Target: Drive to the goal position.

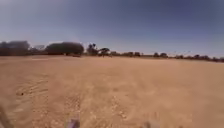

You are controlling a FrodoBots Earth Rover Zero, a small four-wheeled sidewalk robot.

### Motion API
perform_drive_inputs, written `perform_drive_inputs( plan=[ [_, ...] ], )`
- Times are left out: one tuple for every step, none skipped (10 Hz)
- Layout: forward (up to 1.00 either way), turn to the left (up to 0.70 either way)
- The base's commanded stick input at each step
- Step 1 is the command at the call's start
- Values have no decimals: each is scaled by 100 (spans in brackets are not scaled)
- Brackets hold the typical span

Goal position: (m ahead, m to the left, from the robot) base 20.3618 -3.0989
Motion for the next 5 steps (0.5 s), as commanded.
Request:
perform_drive_inputs(
  plan=[
    [50, 0],
    [50, 0],
    [50, 0],
    [50, 0],
    [50, 0]
  ],
)
